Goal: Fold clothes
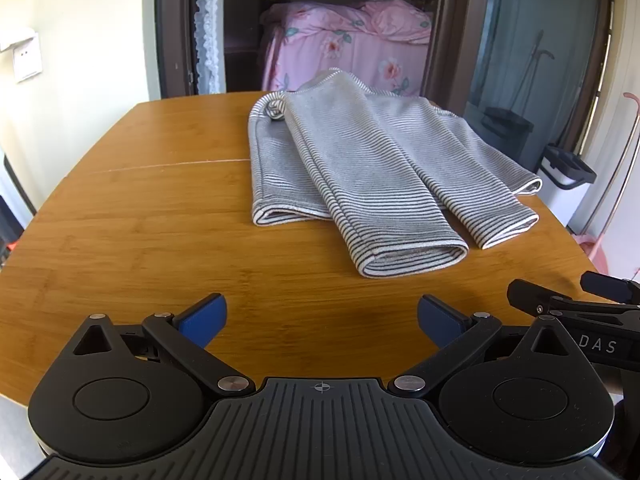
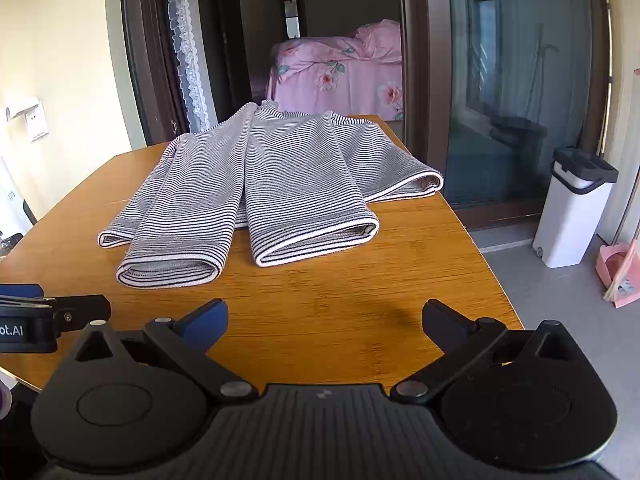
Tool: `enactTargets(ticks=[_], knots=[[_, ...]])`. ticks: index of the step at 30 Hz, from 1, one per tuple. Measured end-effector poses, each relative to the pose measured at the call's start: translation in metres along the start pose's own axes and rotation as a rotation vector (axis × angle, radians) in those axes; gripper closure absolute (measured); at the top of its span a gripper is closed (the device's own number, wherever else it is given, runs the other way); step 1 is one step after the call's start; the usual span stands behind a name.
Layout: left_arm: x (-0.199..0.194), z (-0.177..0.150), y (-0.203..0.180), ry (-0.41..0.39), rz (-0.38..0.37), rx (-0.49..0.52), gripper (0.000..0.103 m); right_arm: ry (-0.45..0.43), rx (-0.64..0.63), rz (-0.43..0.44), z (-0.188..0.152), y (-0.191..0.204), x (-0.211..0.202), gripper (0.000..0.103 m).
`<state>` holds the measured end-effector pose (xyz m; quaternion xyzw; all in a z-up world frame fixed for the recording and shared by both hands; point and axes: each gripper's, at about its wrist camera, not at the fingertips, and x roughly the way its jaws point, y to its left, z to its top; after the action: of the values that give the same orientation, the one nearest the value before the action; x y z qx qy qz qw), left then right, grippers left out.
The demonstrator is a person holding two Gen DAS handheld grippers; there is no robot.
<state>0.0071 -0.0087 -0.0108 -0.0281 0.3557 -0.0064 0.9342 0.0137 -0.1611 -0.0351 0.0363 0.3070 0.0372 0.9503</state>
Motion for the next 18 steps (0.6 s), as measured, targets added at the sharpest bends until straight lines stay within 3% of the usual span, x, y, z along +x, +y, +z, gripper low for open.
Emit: enactTargets(ticks=[18], knots=[[0.012,0.002,0.003,0.036,0.005,-0.007,0.000,0.021,-0.055,-0.008,0.007,0.005,0.014,0.000]])
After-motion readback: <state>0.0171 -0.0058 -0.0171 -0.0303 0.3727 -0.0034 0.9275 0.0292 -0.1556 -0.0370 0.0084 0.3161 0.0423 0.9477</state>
